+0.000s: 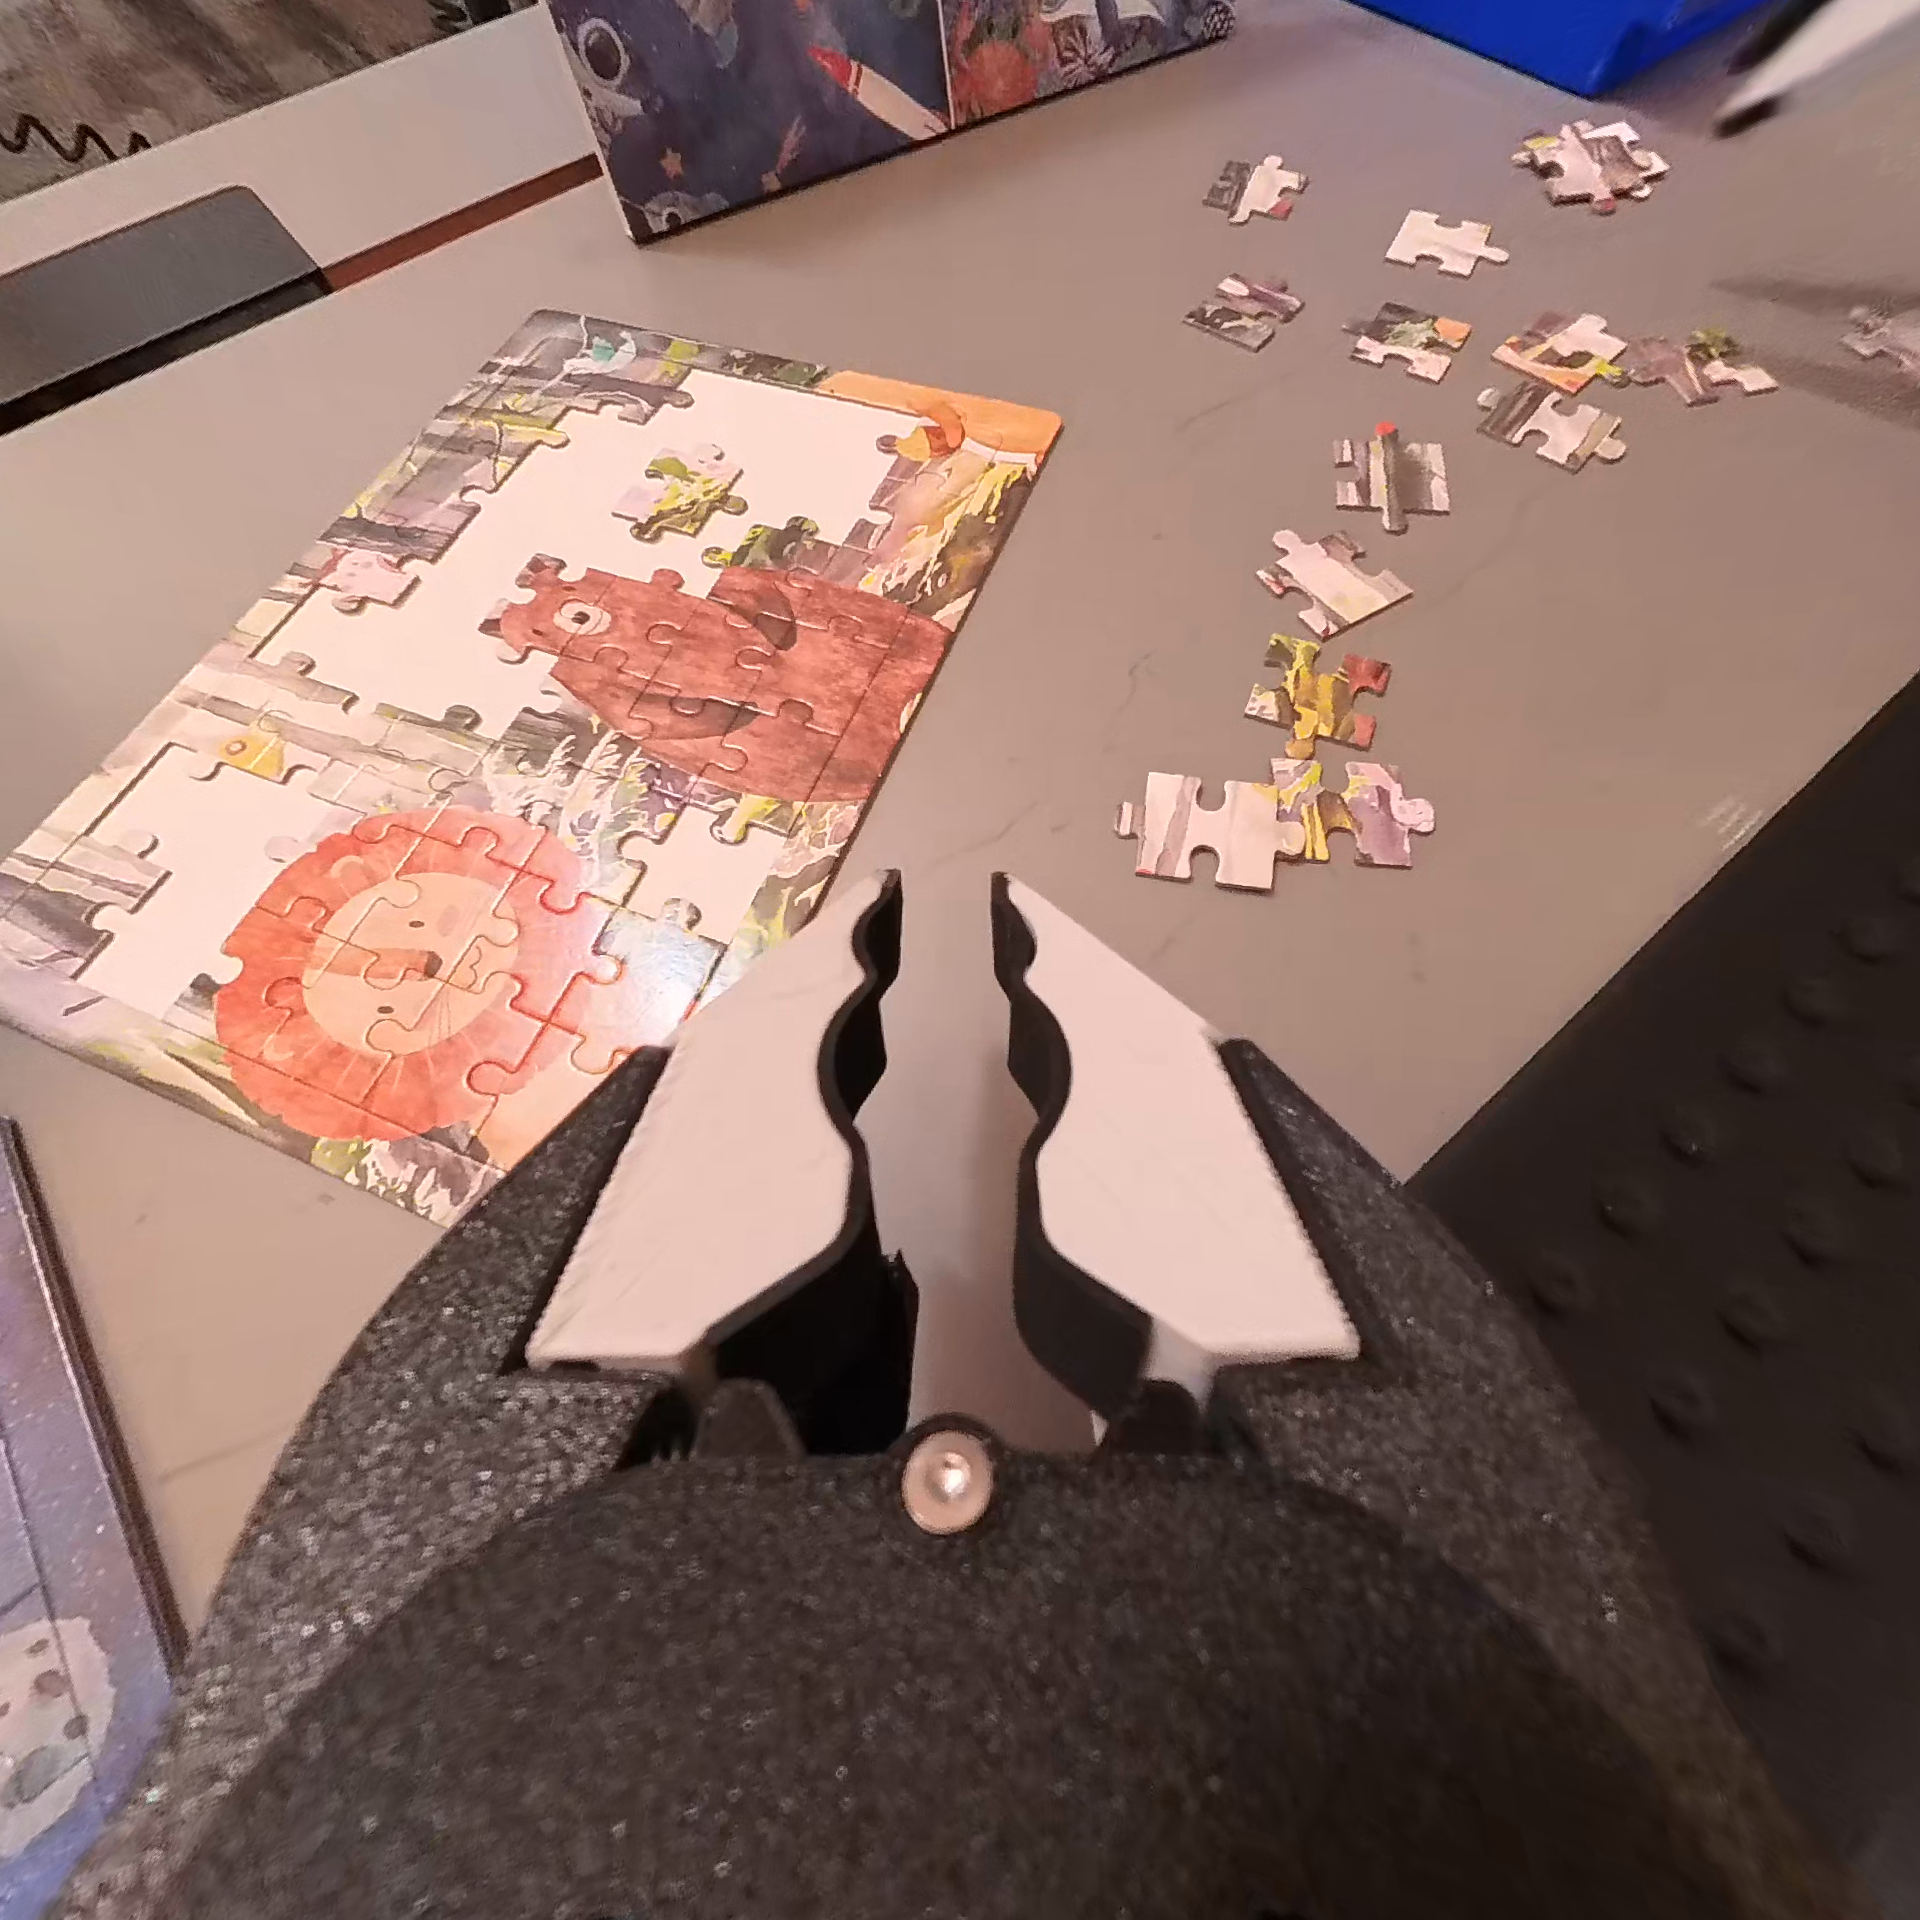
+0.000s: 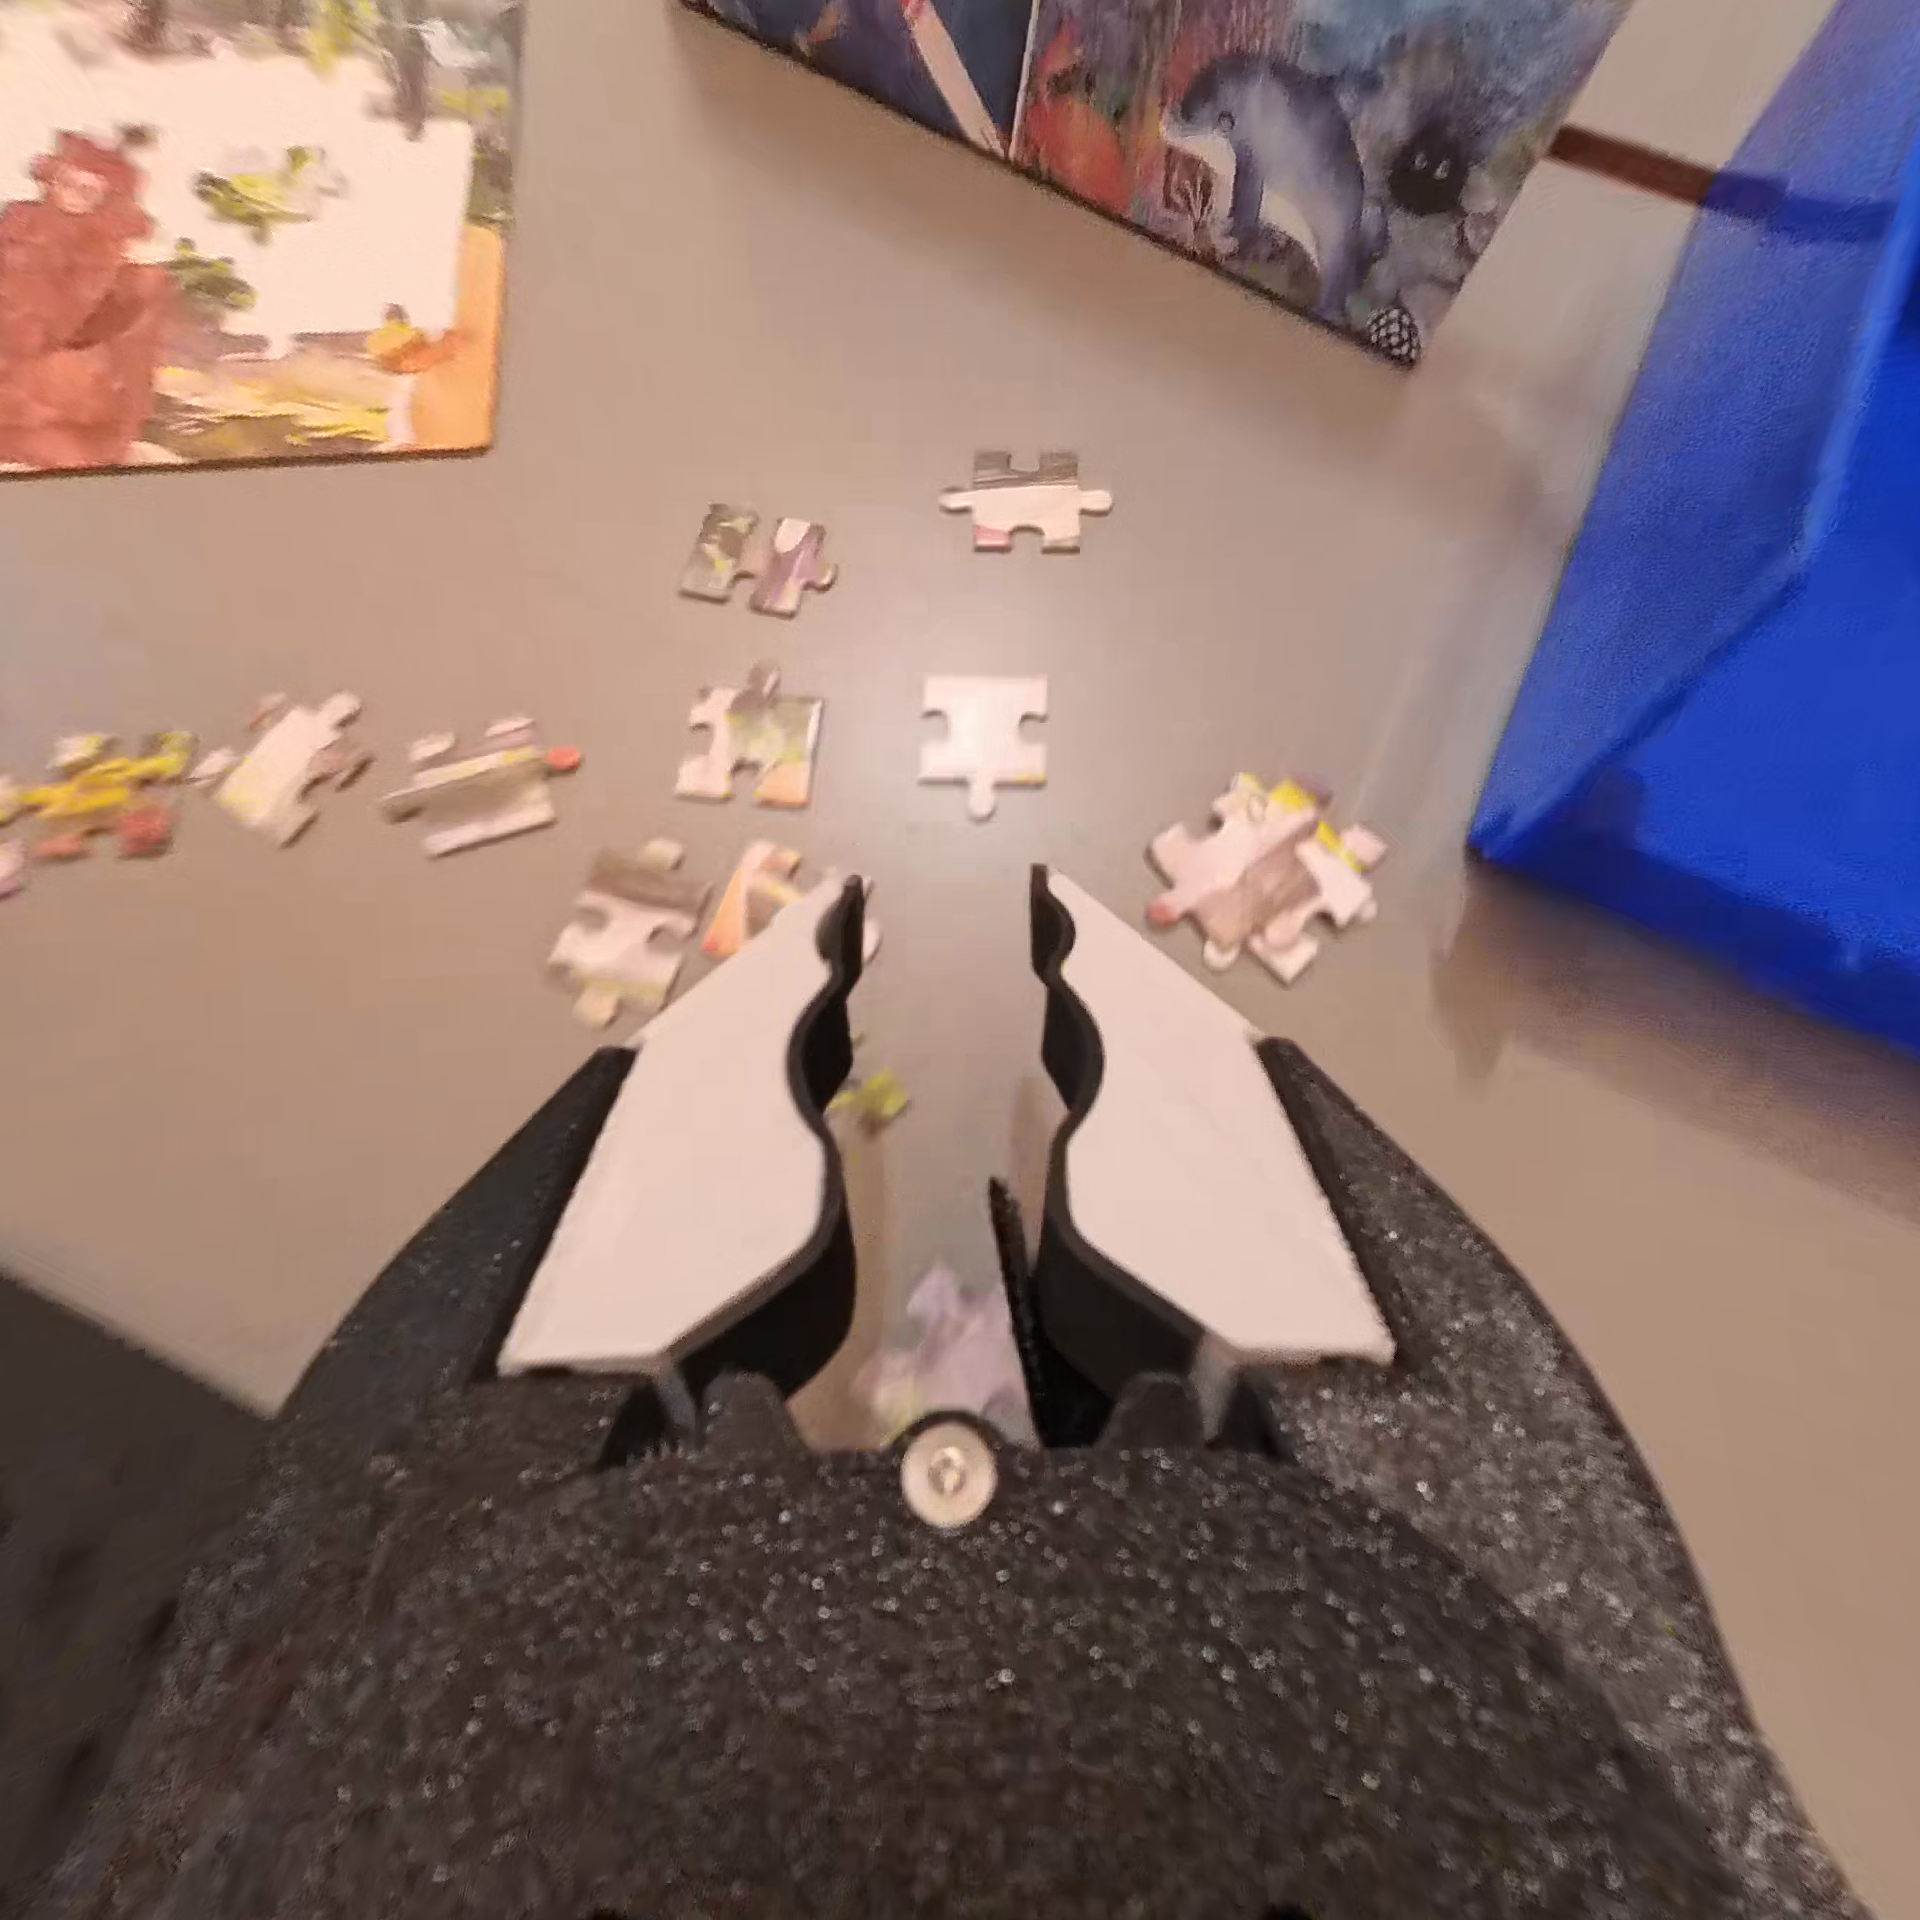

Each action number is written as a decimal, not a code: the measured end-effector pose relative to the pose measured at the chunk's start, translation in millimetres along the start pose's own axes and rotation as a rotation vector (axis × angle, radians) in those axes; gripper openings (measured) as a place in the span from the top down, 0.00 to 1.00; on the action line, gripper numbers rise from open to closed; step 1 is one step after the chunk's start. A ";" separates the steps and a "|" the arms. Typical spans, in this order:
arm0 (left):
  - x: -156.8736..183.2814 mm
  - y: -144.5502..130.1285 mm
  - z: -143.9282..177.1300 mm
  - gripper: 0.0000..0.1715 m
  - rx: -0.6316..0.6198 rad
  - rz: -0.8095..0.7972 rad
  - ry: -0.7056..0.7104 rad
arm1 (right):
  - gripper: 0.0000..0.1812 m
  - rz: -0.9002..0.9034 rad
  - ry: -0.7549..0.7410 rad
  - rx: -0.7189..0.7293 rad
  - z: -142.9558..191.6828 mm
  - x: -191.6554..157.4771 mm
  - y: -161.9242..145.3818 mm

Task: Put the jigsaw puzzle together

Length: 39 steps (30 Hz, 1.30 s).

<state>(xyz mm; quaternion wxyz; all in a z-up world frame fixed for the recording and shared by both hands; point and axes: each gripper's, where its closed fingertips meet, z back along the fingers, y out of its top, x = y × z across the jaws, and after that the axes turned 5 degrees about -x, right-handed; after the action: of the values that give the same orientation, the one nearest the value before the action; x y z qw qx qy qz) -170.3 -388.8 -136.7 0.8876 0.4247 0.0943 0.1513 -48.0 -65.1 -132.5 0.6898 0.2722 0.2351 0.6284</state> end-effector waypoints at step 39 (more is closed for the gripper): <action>-26.5 -3.5 24.6 0.90 0.081 0.120 -0.036 | 0.82 0.349 0.224 -0.367 -52.0 -35.8 26.4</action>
<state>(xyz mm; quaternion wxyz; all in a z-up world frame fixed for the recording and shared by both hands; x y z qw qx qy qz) -187.2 -417.9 -123.2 0.8606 0.4676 0.0587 0.1929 -105.8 -94.9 -154.0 0.5785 0.1077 0.1416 0.7960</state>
